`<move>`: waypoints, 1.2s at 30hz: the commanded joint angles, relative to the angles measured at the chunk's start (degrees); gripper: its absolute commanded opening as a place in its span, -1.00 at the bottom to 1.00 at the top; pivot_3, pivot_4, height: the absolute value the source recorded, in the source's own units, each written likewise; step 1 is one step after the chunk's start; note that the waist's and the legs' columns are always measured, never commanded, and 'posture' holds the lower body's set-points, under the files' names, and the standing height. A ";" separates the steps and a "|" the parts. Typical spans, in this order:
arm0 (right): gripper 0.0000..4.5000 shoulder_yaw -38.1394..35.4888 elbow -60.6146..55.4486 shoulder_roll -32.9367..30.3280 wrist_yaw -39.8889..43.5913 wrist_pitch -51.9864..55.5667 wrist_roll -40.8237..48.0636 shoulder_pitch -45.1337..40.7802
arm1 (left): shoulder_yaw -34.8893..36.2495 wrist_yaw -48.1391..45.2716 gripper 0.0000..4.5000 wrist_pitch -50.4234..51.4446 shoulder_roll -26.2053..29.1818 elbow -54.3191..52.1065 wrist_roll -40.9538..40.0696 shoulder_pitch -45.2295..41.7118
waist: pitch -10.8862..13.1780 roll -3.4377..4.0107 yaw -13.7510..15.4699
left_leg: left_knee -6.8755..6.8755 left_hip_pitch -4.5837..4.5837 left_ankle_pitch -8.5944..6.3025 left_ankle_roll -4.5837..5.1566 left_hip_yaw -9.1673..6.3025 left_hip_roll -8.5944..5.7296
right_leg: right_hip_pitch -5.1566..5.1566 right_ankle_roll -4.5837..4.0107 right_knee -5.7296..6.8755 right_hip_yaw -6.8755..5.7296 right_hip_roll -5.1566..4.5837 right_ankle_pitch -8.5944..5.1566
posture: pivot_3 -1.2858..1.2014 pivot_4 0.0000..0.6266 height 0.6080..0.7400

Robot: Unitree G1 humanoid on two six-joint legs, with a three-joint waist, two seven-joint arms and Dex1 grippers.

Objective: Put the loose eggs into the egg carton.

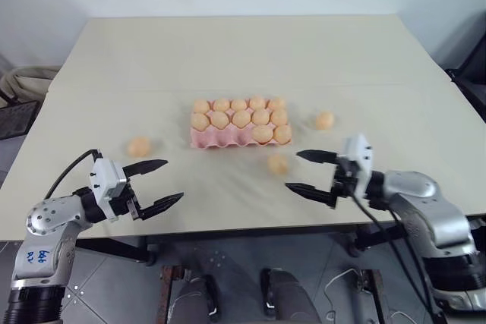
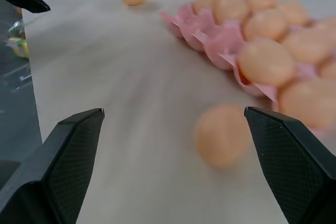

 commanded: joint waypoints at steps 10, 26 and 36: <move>0.99 6.83 14.15 10.47 -6.37 -6.11 -10.47 -7.66 | 0.33 4.34 1.00 1.12 -1.76 -8.31 -1.52 2.05 | -0.07 -0.11 -0.25 | -0.09 0.01 0.01 -0.04 0.10 0.00 | -0.04 0.21 -0.01 0.04 0.04 0.12 | 0.03 -0.52 1.00; 0.82 4.01 17.73 9.60 -5.20 -7.51 -11.29 -7.63 | 0.22 5.49 1.00 2.27 -1.71 -9.49 -1.98 1.05 | -0.06 -0.09 -0.25 | -0.17 -0.03 0.01 -0.05 0.12 0.01 | -0.13 0.34 0.00 0.06 0.07 0.19 | 0.03 -0.52 1.00; -0.15 3.23 13.31 12.17 -1.19 -8.55 -6.65 -9.07 | 0.31 5.78 1.00 1.90 -1.93 -8.26 -1.77 0.03 | -0.05 -0.09 -0.28 | -0.18 -0.03 0.01 -0.05 0.14 0.02 | -0.13 0.36 0.01 0.06 0.09 0.20 | 0.03 -0.52 1.00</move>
